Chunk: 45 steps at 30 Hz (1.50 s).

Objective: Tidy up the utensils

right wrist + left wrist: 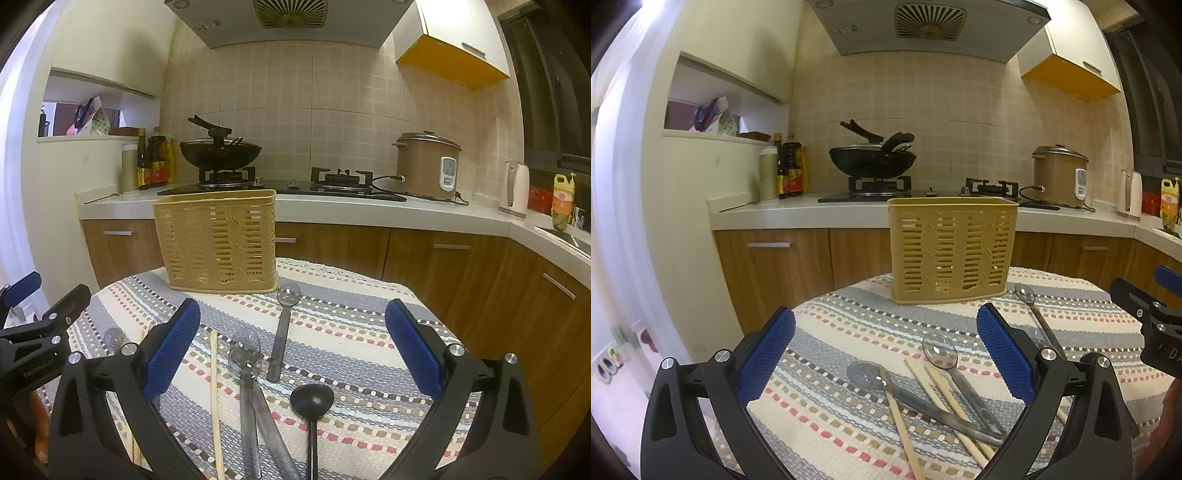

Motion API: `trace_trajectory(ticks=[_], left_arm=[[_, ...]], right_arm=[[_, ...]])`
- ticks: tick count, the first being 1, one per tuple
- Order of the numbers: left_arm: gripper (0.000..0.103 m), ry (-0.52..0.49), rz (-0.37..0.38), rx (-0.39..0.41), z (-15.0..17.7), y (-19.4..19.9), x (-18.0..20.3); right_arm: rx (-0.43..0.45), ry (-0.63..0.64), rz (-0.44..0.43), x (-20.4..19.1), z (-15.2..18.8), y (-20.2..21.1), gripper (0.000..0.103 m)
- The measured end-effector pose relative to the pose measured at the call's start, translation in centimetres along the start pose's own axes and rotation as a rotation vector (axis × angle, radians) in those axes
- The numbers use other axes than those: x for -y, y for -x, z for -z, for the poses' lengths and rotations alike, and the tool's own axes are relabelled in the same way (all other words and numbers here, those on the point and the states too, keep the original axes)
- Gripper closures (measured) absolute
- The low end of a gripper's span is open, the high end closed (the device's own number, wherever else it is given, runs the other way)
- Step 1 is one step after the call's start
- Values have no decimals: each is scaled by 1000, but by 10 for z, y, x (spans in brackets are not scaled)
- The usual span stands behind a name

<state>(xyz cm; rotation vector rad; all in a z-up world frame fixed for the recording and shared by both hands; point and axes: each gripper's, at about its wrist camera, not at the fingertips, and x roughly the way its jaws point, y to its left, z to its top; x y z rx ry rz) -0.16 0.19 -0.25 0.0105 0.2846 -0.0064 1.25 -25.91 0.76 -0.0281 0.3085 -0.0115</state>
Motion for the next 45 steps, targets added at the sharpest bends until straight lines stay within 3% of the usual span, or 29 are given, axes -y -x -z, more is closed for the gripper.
trace_trajectory(ticks=[45], left_arm=[[8, 0, 2, -13, 1, -3, 1]], right_arm=[[-21, -11, -19, 0, 2, -8, 7]])
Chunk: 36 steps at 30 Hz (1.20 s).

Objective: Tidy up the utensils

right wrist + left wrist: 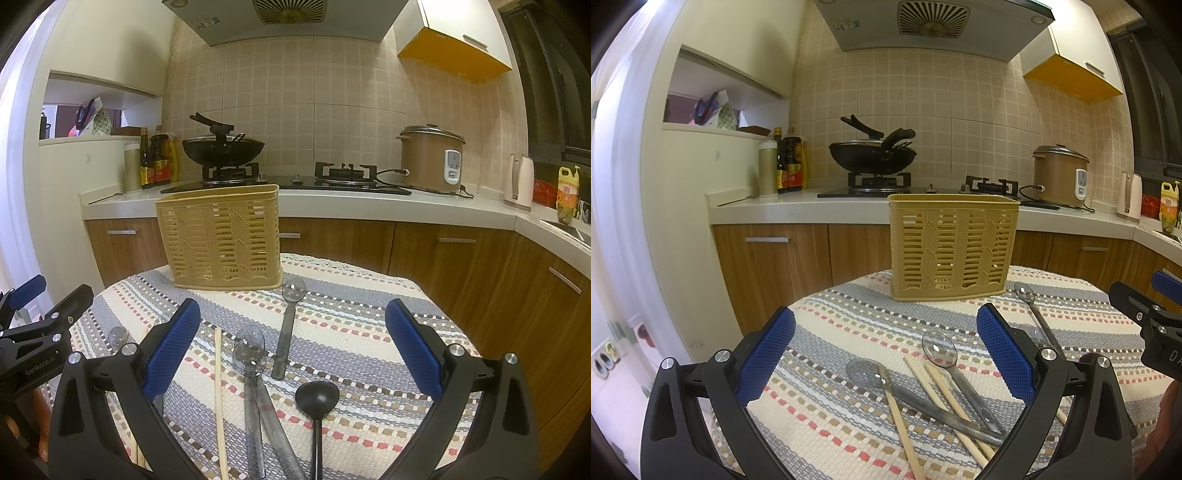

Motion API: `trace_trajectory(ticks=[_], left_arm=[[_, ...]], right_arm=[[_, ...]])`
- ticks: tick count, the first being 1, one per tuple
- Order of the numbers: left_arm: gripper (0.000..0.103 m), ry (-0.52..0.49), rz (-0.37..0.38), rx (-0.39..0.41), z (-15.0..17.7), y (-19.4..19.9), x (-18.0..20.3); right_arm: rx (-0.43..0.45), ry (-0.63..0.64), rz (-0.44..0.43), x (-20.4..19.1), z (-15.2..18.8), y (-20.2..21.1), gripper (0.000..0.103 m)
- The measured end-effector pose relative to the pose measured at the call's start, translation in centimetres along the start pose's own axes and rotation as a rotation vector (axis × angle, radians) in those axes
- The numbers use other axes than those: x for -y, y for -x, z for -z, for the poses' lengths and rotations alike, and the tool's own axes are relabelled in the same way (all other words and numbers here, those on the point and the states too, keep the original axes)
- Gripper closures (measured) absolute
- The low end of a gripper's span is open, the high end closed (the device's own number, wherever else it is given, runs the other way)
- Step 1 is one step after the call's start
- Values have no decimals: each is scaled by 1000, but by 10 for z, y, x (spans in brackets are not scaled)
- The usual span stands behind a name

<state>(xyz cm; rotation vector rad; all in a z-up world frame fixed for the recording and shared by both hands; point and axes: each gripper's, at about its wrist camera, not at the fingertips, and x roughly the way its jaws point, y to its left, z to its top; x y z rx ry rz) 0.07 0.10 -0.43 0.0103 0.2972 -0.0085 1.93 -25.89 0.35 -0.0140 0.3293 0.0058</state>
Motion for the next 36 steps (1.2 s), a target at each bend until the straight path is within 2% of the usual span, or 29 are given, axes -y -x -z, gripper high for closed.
trace_trajectory(ticks=[31, 33, 36], left_arm=[[8, 14, -2, -7, 1, -1, 0], [8, 34, 7, -23, -1, -2, -6], [8, 84, 9, -95, -10, -10, -26]], right_arm=[[-4, -1, 21, 0, 1, -2, 7], [-8, -10, 41, 2, 1, -2, 7], [-40, -43, 62, 9, 2, -6, 7]])
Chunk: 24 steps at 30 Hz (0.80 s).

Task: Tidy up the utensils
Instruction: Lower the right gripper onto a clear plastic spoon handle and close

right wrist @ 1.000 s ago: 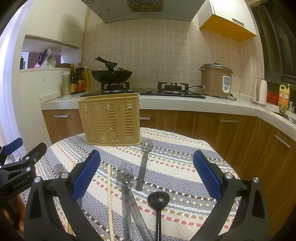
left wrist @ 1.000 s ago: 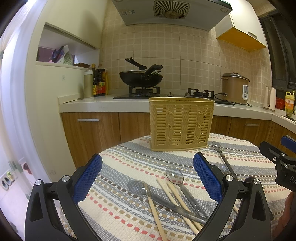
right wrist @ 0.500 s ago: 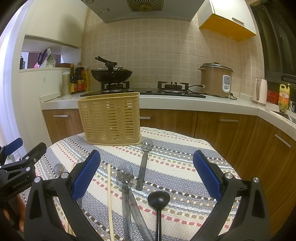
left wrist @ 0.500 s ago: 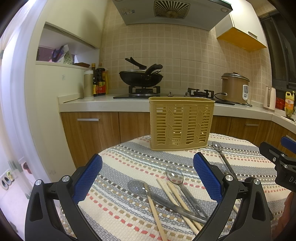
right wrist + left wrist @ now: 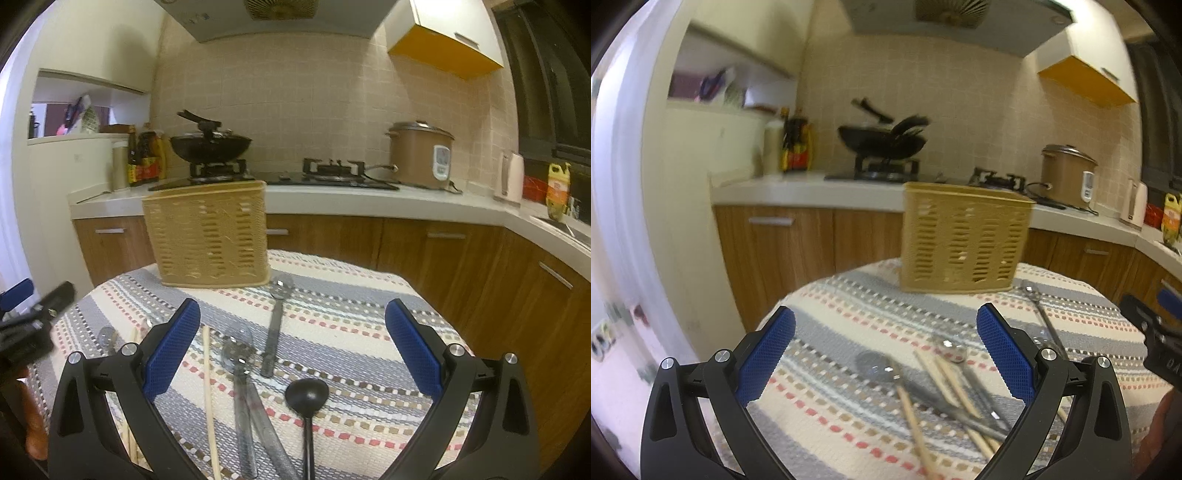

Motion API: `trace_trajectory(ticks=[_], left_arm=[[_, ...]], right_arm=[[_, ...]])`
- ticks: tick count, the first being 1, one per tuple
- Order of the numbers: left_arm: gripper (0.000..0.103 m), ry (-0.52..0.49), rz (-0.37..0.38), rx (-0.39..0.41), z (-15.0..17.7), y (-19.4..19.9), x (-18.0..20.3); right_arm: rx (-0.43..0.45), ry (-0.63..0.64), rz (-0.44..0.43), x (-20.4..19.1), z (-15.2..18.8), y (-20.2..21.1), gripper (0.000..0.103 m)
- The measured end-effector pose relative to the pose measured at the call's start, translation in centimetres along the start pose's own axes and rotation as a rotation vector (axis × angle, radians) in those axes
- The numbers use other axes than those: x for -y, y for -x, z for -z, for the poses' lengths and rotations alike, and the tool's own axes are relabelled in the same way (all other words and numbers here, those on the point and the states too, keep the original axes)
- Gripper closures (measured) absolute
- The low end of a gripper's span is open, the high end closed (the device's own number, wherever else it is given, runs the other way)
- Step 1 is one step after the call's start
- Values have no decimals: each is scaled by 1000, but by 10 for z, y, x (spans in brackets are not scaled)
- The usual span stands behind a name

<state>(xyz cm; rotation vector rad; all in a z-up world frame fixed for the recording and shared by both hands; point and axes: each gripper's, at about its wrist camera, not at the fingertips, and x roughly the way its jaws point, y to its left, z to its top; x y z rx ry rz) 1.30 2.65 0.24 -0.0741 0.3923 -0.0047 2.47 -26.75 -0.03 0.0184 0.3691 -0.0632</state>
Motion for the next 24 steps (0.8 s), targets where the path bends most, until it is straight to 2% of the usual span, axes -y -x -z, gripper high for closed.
trace_trajectory(ticks=[4, 5, 6, 8, 10, 12, 14, 19, 22, 24], left_arm=[[8, 71, 35, -133, -23, -10, -31], [9, 82, 58, -190, -29, -16, -39], [15, 88, 75, -228, -32, -20, -43], [22, 114, 124, -358, -36, -36, -53], [27, 161, 199, -489, -30, -56, -60], [37, 234, 288, -607, -19, -74, -65], [41, 280, 341, -680, -5, -86, -64], [42, 350, 341, -771, 16, -110, -56], [43, 380, 305, -794, 17, -122, -51], [43, 380, 272, -797, 13, -128, -47]], right_arm=[[-72, -65, -46, 12, -6, -11, 7], [-93, -70, -53, 13, -8, -14, 7], [-120, -70, -60, 14, -13, -18, 7], [-159, -59, -70, 14, -22, -25, 7], [-212, -38, -92, 13, -35, -35, 7], [-270, -20, -120, 13, -45, -48, 8], [-334, -7, -146, 12, -52, -61, 16], [-533, -30, -224, 13, -57, -107, 32], [-625, -50, -246, 13, -56, -134, 43], [-662, -64, -255, 15, -57, -147, 46]])
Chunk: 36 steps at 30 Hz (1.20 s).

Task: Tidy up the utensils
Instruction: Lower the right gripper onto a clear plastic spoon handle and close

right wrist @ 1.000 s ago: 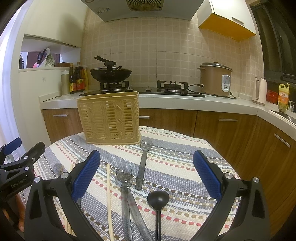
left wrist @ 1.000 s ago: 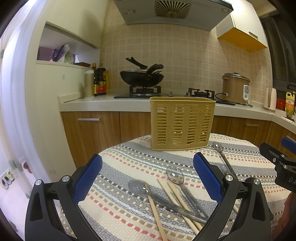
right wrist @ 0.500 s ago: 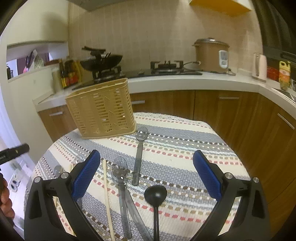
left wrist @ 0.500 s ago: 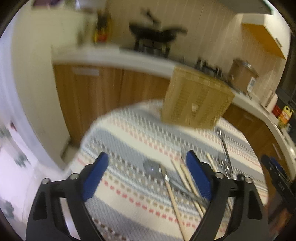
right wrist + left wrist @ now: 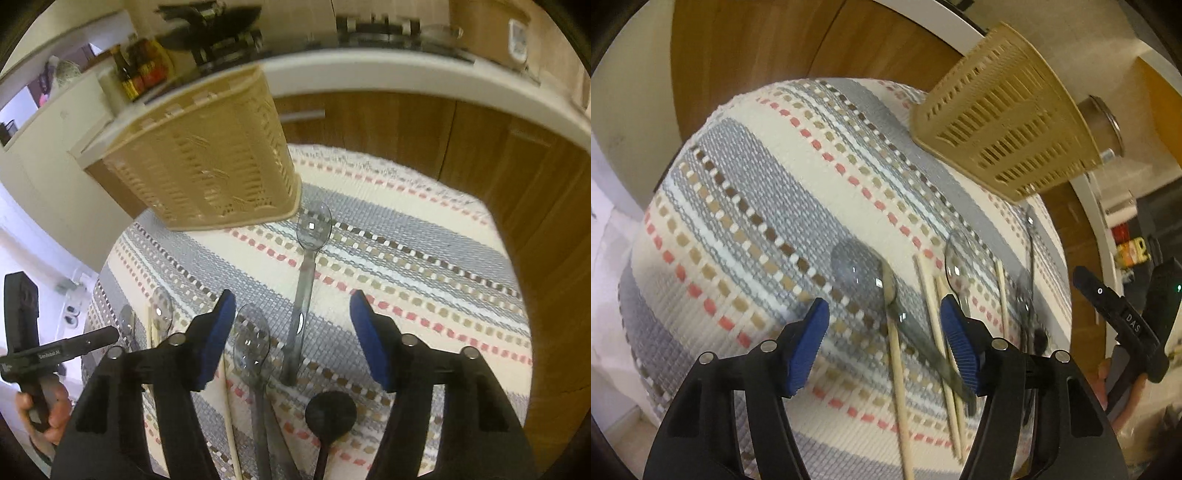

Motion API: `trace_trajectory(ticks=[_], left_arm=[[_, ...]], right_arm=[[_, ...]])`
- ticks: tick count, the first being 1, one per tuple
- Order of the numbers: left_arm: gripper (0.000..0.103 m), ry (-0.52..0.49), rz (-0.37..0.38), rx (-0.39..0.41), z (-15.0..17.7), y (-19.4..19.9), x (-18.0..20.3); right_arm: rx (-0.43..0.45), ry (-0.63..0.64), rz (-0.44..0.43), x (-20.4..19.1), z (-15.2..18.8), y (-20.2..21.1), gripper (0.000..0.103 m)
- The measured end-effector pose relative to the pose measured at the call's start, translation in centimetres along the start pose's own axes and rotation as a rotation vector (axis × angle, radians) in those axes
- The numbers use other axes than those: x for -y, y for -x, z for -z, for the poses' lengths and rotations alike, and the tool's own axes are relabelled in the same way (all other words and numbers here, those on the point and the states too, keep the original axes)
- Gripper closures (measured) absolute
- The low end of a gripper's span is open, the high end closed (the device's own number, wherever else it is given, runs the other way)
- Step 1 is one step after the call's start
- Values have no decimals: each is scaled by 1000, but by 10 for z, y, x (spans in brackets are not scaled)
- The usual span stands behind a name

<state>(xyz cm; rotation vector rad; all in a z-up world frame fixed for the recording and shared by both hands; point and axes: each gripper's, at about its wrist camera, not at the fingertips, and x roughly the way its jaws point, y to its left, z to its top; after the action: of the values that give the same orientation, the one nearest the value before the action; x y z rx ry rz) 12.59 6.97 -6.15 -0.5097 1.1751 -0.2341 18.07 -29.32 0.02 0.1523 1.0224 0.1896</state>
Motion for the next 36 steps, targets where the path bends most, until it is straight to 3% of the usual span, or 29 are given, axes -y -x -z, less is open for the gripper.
trace_trajectory(ticks=[5, 10, 12, 15, 19, 22, 24, 28, 30, 36], left_arm=[[46, 1, -86, -14, -13, -9, 13], [49, -24, -162, -24, -18, -22, 29], [66, -43, -188, -37, -24, -28, 36], [67, -64, -214, -43, -30, -33, 43], [69, -78, -223, -54, -36, -40, 48], [69, -92, -244, -60, -39, -46, 53], [62, -111, -262, -67, -35, -45, 52], [60, -156, -346, -69, -35, -59, 72], [66, -174, -380, -62, -35, -65, 81], [71, -183, -401, -52, -37, -71, 94]], right_arm=[[-116, -38, -43, 9, -27, -26, 46], [-193, -32, 14, 9, -51, -54, 46], [-210, -19, 39, 7, -57, -63, 46], [-252, -21, 59, 4, -60, -80, 58], [-268, 2, 114, -3, -61, -93, 60], [-265, 47, 157, -11, -62, -99, 73], [-267, 66, 174, -19, -62, -104, 73], [-274, 98, 201, -27, -62, -106, 74], [-273, 121, 212, -30, -60, -107, 74], [-253, 169, 221, -52, -48, -106, 75]])
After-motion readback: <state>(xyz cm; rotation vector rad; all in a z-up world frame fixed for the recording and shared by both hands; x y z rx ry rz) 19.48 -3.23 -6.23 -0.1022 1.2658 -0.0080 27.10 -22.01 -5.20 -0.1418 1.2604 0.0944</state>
